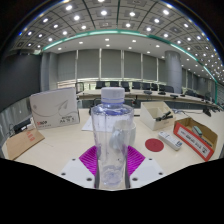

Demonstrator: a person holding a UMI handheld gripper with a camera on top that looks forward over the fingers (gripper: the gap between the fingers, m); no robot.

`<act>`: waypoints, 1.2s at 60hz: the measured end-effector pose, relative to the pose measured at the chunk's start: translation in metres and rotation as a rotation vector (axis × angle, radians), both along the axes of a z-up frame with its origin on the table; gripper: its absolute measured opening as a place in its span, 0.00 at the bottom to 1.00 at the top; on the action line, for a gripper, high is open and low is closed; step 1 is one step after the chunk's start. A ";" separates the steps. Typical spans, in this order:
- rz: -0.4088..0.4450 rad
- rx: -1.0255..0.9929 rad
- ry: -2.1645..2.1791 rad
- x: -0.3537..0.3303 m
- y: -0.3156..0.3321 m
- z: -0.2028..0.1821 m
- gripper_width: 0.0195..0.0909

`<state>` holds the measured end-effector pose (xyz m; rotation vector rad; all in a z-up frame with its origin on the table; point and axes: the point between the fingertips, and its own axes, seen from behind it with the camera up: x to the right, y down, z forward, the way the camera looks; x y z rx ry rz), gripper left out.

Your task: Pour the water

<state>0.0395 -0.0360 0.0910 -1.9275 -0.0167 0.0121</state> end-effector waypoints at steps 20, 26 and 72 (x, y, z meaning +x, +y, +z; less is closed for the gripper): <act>0.101 0.036 0.247 -0.088 0.025 0.073 0.21; 0.105 0.034 0.535 -0.118 0.044 0.102 0.21; -0.128 -0.152 2.035 -0.097 0.148 0.097 0.20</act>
